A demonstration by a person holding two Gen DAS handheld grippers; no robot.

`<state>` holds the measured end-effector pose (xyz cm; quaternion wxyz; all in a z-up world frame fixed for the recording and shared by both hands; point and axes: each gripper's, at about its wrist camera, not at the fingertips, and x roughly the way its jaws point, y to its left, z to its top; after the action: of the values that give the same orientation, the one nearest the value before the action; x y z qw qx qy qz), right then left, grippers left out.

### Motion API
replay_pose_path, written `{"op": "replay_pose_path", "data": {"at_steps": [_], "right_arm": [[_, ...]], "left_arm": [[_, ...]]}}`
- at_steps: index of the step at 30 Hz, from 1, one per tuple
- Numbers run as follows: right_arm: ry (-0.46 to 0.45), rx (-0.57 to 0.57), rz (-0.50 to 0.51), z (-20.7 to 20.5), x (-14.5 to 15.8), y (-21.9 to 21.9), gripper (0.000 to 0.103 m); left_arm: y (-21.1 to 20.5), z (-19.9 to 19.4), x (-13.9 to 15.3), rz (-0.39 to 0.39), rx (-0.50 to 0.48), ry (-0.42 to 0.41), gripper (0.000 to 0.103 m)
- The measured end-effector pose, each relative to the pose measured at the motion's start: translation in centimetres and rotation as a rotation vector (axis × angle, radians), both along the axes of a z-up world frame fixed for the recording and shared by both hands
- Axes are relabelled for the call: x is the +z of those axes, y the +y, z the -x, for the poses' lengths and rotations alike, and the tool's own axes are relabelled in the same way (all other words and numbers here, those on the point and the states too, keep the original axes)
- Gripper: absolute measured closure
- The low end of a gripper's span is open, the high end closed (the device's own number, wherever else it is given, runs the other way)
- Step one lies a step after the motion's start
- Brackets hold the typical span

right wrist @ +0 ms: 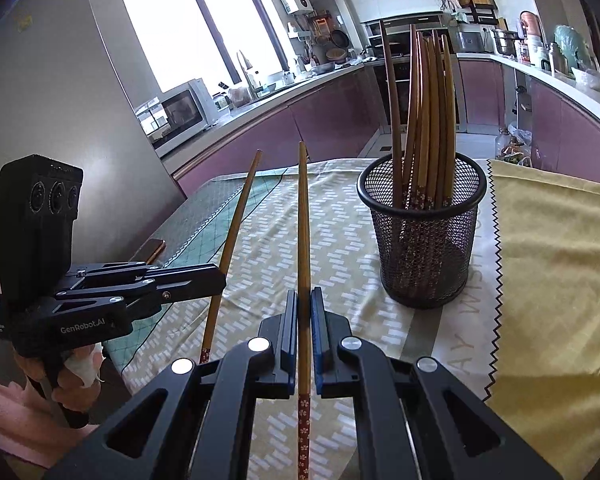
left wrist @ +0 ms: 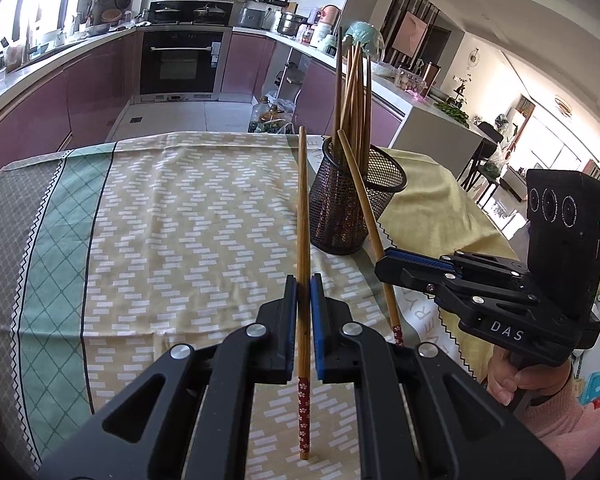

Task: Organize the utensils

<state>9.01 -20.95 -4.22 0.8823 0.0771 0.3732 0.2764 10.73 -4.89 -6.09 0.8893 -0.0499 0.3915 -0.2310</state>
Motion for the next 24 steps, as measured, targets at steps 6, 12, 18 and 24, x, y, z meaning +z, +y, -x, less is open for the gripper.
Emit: {"op": "replay_pose_path", "data": {"at_steps": [6, 12, 18, 24], "right_arm": [[-0.014, -0.005, -0.010, 0.1, 0.6, -0.3, 0.097], [-0.027, -0.011, -0.020, 0.2, 1.0, -0.7, 0.097], [-0.037, -0.016, -0.028, 0.0, 1.4, -1.1, 0.097], [-0.043, -0.020, -0.035, -0.1, 1.7, -1.3, 0.097]], "left_arm": [[-0.1, 0.1, 0.6, 0.015, -0.011, -0.014, 0.096], [-0.2, 0.3, 1.0, 0.033, -0.020, -0.023, 0.096], [-0.3, 0.2, 1.4, 0.041, -0.027, -0.035, 0.096], [-0.5, 0.3, 1.6, 0.045, -0.032, -0.043, 0.096]]}}
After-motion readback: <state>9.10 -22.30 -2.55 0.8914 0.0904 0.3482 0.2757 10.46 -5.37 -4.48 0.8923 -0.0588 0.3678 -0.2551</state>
